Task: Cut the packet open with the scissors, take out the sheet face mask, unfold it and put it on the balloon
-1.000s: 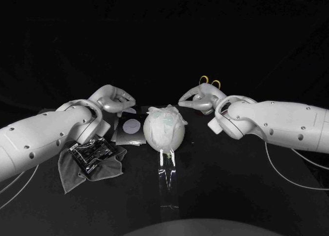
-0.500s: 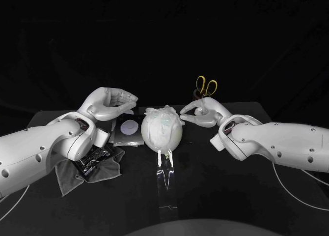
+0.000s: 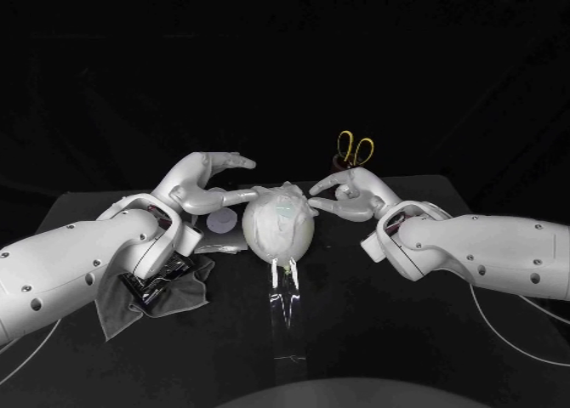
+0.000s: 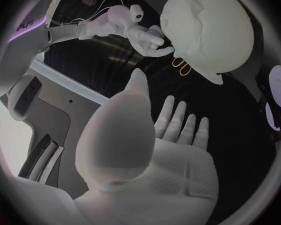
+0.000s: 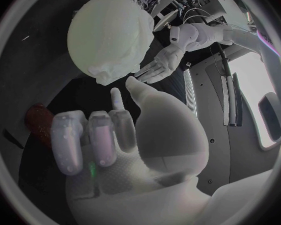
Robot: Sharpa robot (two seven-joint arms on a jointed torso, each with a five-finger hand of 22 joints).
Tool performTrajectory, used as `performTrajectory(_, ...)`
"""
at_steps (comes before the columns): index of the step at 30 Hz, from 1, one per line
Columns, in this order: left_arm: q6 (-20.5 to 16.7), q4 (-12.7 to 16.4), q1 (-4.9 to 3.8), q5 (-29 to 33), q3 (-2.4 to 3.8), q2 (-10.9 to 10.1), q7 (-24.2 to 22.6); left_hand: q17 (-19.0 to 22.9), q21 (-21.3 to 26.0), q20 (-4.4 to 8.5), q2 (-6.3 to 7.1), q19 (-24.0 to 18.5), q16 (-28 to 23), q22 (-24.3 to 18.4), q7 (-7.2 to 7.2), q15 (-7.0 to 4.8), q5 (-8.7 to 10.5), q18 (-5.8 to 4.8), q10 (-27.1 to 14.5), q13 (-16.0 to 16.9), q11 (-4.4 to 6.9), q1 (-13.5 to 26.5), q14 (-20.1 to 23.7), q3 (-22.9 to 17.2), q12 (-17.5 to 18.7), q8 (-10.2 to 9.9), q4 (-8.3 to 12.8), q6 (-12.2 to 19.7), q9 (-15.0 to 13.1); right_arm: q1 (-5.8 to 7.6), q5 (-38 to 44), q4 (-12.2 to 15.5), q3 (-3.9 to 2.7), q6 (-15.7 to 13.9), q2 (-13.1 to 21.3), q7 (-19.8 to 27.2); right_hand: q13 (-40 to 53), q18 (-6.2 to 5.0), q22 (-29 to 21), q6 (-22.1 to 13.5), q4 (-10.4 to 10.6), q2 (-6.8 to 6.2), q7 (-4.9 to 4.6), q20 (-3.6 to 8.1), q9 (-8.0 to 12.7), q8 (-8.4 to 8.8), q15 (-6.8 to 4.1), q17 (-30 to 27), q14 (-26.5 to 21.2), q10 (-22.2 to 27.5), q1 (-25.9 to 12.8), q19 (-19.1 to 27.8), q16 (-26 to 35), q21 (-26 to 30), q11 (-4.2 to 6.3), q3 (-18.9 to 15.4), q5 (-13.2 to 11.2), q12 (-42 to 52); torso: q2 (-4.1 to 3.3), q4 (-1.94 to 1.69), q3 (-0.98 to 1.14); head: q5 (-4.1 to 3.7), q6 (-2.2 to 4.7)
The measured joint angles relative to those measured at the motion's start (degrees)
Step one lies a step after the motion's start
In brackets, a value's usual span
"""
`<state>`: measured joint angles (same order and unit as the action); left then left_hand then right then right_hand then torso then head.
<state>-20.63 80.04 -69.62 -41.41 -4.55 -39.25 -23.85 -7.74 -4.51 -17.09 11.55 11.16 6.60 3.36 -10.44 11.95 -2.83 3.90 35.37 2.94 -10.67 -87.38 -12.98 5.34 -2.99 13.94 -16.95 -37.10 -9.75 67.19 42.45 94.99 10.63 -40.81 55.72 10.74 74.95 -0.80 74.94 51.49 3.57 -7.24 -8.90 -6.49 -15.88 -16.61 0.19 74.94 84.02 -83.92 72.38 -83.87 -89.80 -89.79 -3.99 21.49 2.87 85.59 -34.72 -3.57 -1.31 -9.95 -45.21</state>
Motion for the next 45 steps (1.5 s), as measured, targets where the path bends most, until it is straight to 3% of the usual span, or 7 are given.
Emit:
performTrajectory(9,-0.06,-2.81,0.1,-7.59,-0.11,3.36,4.4,0.51,0.35,0.0,-0.78,0.0,-0.62,-0.41,-0.11,-0.36,0.0,0.0,-1.28,-0.01,0.13,-1.68,0.4,-1.9,0.0,0.0,-0.05,-0.56,-0.28,-0.04,-0.18,-1.94,-0.01,-0.03,-1.45,-1.08,-0.01,0.0,-0.04,-0.01,0.0,0.0,0.01,0.0,0.08,0.24,0.0,-0.04,0.0,0.0,0.0,0.01,0.04,0.05,0.0,0.0,0.0,-0.01,-0.01,-0.03,0.01,-0.36,0.01)
performTrajectory(12,0.1,-3.51,0.11,-8.69,-0.12,4.17,5.3,0.51,0.58,0.0,-1.23,0.0,-0.62,-0.53,-0.12,-0.7,0.0,0.0,-0.73,0.05,-0.41,-2.13,0.06,-2.84,0.0,0.41,-0.04,-1.6,-0.48,-0.04,-0.3,-2.67,-0.02,0.1,-1.92,-1.62,-0.02,0.0,-0.03,-0.01,0.0,0.08,0.01,0.0,0.08,0.24,0.01,-0.04,-0.01,0.0,-0.08,0.01,0.05,0.11,0.0,0.0,0.0,-0.01,-0.01,-0.03,-0.01,-0.38,-0.04)
performTrajectory(19,0.94,-4.71,0.11,-10.25,-0.15,5.69,6.89,0.28,0.58,0.0,-1.24,0.0,-0.62,-0.6,-0.12,-0.18,-0.01,0.0,-0.36,0.06,-0.77,-2.12,-0.86,-3.02,0.0,0.46,0.1,-1.59,-0.55,-0.04,-0.52,-3.47,-0.02,0.96,-2.65,-2.95,-0.05,0.0,-0.01,-0.01,0.31,0.41,0.01,0.0,0.14,0.45,0.01,-0.03,-0.01,0.0,-0.41,0.02,0.15,0.34,0.0,-0.3,0.0,-0.03,-0.04,-0.03,-0.03,-0.35,-0.14)
performTrajectory(27,2.29,-5.61,0.12,-11.07,-0.17,6.57,8.15,0.2,0.58,0.0,-1.91,0.01,-0.62,-0.65,-0.29,-0.08,-0.01,0.0,0.5,0.14,-1.61,-1.89,-1.39,-3.33,0.0,0.67,0.1,-2.63,-0.76,-0.05,-0.7,-4.1,-0.02,2.16,-3.22,-3.96,-0.02,0.0,0.01,0.11,1.11,1.32,-0.1,-0.08,0.14,0.67,0.01,0.01,-0.01,0.01,-0.68,0.1,0.0,0.39,0.0,-0.3,0.0,-0.12,-0.01,-0.02,-0.03,-0.36,-0.26)
performTrajectory(45,5.56,-6.75,0.12,-12.31,-0.29,7.41,10.93,0.27,0.58,0.0,-2.2,0.01,-0.62,-0.76,-0.32,-0.07,-0.01,0.0,0.7,0.13,-1.42,-2.18,-1.38,-3.95,0.0,0.67,0.12,-3.02,-0.82,-0.05,-1.73,-4.83,-0.04,4.15,-4.27,-4.39,-0.01,0.0,-0.03,0.71,1.91,1.75,0.09,-0.08,0.14,0.89,0.02,-0.04,-0.01,0.01,-1.13,0.11,0.04,0.52,0.0,-0.46,0.0,-0.32,0.01,-0.01,-0.01,-0.27,-0.44)
